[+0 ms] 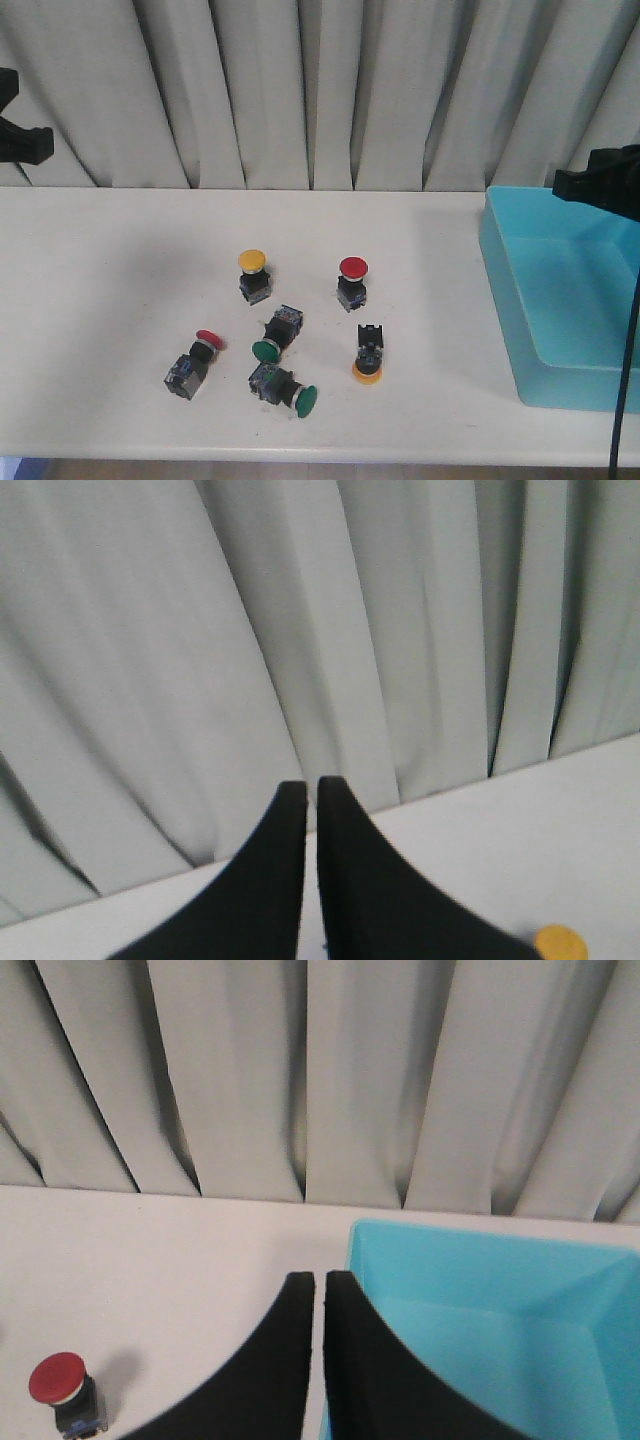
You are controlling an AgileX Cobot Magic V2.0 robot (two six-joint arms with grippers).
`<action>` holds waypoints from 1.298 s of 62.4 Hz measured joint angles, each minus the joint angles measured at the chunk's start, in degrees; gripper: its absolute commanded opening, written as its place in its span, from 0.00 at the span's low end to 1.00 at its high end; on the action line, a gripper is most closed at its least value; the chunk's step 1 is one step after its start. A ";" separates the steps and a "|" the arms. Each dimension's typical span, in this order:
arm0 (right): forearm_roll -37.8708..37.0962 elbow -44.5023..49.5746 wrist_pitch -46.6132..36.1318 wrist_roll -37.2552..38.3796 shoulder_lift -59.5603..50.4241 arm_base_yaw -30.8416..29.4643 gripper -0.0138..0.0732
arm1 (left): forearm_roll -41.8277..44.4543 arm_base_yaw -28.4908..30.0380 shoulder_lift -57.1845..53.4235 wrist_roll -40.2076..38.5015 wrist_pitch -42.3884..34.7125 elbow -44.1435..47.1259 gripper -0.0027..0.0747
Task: Pick red and yellow buttons and place in box
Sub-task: 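Reach the left gripper down over the red-capped button farthest back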
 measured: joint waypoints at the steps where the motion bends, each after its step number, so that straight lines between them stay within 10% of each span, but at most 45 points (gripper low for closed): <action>1: 0.00 -0.33 0.00 -0.35 0.00 0.10 0.33 | 0.00 0.00 0.00 -0.34 0.00 -0.38 0.29; 22: -2.07 -7.17 10.91 -4.17 0.00 0.92 0.89 | -0.31 -0.79 5.46 -4.76 6.00 -9.80 0.98; 81: -2.30 -7.17 21.37 -3.88 0.00 0.92 0.84 | -1.43 -26.41 60.25 -5.71 42.30 -61.45 0.91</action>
